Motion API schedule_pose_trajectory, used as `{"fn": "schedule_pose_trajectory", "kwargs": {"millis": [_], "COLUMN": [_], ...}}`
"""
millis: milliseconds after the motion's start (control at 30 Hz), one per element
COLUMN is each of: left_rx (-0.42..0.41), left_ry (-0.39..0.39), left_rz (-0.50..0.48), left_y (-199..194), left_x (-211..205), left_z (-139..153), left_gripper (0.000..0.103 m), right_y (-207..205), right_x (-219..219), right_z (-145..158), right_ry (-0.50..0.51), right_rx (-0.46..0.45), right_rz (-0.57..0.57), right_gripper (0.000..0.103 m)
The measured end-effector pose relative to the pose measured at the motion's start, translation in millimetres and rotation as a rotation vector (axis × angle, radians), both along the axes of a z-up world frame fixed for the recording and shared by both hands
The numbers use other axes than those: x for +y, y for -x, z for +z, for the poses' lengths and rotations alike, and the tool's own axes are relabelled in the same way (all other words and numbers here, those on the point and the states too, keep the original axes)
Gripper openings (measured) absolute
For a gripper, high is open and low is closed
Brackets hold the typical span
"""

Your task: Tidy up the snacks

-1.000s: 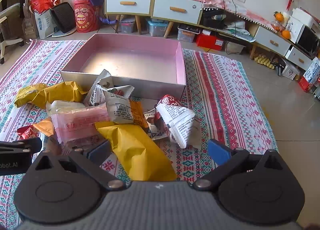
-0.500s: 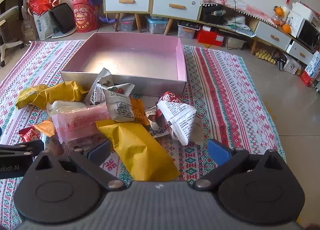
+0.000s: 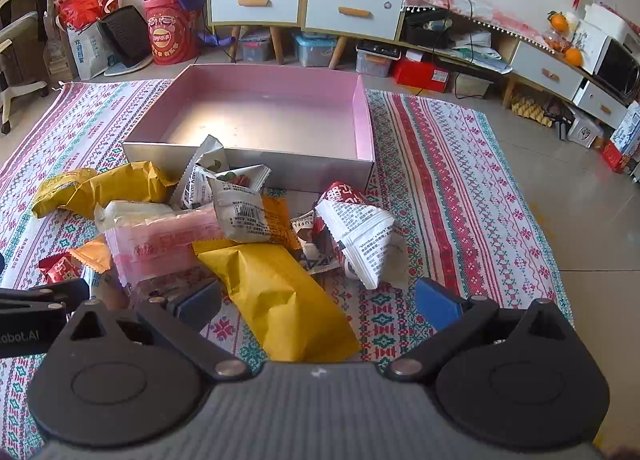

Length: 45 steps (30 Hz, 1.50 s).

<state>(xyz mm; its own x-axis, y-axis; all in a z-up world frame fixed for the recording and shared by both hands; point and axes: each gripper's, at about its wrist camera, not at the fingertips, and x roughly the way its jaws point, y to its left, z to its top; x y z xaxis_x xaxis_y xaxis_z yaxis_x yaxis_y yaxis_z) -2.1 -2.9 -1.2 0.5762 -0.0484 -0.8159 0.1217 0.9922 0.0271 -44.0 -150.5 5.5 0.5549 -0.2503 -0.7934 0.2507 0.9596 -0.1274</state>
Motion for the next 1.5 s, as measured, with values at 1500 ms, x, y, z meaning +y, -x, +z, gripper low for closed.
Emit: {"fn": "schedule_pose_trajectory", "kwargs": {"millis": [1500], "left_rx": [0.093], "left_ry": [0.026], "left_rz": [-0.127], "left_y": [-31.9], "left_x": [17.4], "left_z": [12.8], "left_gripper": [0.103], "right_y": [-28.0], "right_x": [-43.6], "right_z": [10.4], "right_ry": [-0.188], "right_rx": [0.128], "right_rz": [0.088], "right_gripper": [0.103]}}
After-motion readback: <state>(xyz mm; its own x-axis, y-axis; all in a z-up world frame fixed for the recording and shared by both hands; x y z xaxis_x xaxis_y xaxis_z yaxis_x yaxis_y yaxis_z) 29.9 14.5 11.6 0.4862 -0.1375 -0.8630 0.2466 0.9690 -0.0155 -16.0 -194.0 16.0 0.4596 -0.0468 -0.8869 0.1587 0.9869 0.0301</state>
